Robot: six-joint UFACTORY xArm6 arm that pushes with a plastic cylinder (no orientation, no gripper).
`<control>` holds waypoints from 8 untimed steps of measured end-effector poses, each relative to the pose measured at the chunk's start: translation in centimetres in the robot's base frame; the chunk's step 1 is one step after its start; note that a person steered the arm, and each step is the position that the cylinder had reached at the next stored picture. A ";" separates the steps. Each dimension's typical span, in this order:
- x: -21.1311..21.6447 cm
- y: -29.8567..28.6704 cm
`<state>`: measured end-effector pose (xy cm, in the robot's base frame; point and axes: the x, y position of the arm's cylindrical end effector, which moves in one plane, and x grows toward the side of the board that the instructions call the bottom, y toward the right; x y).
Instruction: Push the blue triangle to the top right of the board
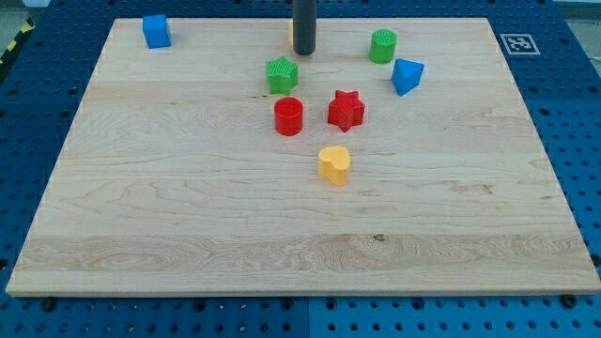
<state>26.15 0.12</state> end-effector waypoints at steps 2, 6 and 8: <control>-0.2 0.3; 6.3 6.8; 7.0 12.0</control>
<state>33.10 12.10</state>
